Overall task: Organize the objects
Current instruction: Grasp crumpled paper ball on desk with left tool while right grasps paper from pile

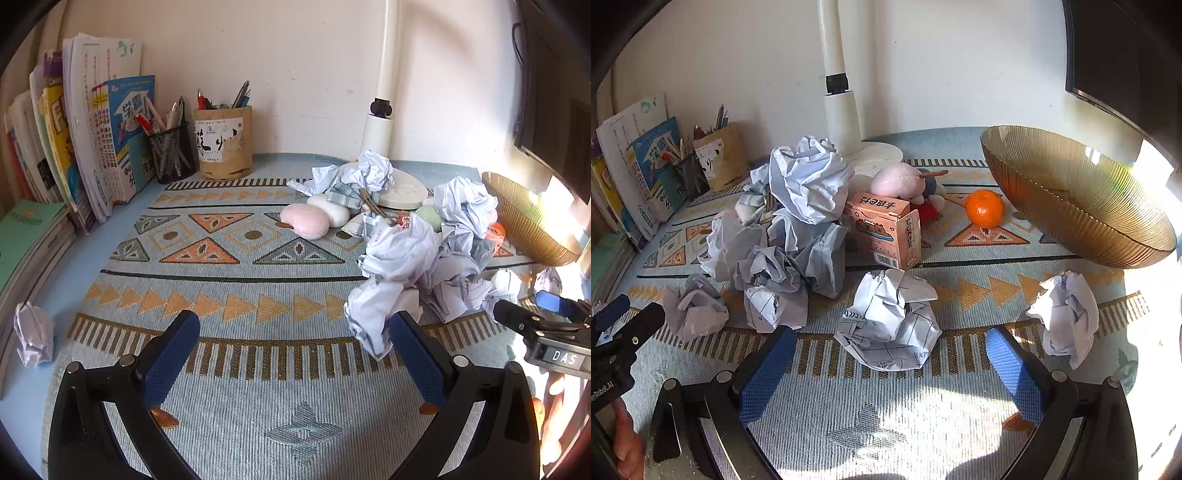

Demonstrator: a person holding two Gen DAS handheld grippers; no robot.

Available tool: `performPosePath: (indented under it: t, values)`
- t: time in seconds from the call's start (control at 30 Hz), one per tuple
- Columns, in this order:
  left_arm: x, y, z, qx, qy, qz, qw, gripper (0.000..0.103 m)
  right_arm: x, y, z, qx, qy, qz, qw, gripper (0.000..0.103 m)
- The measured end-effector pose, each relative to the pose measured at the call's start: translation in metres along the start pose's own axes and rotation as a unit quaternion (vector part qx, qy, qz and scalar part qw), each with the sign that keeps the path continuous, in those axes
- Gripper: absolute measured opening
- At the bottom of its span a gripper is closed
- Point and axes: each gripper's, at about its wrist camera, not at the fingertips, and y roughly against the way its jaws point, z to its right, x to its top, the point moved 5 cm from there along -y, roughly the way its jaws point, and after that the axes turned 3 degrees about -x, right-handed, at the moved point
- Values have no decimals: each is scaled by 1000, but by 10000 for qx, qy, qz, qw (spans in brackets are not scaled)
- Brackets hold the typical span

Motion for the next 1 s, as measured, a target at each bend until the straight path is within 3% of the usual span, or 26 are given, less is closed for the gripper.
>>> performPosePath:
  t: [0.13, 0.27, 0.53, 0.73, 0.8, 0.9, 0.93, 1.0]
  values:
    - [2, 4, -17, -245, 531, 174, 9981, 102, -4, 7, 8, -20, 138, 244, 9996, 103]
    - [0, 1, -21, -335, 686, 123, 9970, 102, -3, 7, 5, -87, 286, 285, 9991, 103]
    - [-1, 12, -14, -165, 379, 335, 9986, 102, -4, 10, 6, -88, 272, 390, 9988, 103]
    - [1, 30, -29, 160, 577, 624, 9963, 102, -3, 26, 3, -72, 274, 715, 9970, 103]
    - [1, 41, -40, 340, 405, 596, 9968, 102, -4, 33, -7, 237, 255, 605, 9976, 103]
    - [0, 69, -84, 928, 472, 741, 9918, 102, -5, 64, -49, 1228, 25, 648, 9903, 103]
    - [-3, 77, -103, 986, 586, 718, 9908, 102, -6, 74, -69, 1361, 188, 766, 9876, 103]
    - [-11, 85, -139, 1011, 816, 529, 9901, 102, -10, 80, -110, 1086, 711, 899, 9875, 103]
